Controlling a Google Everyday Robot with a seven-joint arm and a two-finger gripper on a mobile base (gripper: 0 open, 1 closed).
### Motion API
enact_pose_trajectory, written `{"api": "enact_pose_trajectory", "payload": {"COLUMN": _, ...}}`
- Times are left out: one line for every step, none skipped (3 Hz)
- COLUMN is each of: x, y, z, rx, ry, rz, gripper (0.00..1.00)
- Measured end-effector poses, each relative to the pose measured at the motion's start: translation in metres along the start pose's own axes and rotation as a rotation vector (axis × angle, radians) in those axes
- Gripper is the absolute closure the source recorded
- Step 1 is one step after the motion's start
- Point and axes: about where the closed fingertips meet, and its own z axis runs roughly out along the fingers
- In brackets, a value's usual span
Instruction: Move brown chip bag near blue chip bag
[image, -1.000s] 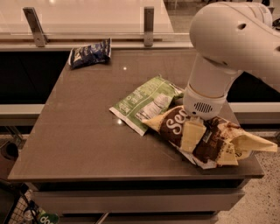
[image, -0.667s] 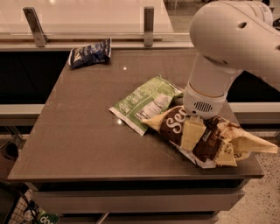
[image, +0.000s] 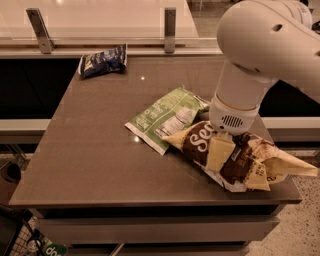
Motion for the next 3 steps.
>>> {"api": "enact_pose_trajectory", "payload": {"x": -0.022, "y": -0.024, "z": -0.029, "rx": 0.068, "ry": -0.005, "rz": -0.02, "gripper": 1.0}}
{"api": "enact_pose_trajectory", "payload": {"x": -0.054, "y": -0.058, "z": -0.075, "rx": 0.165, "ry": -0.049, "rz": -0.056, "gripper": 1.0}}
{"api": "enact_pose_trajectory", "payload": {"x": -0.081, "y": -0.083, "z": -0.114, "rx": 0.242, "ry": -0.09, "rz": -0.09, "gripper": 1.0}}
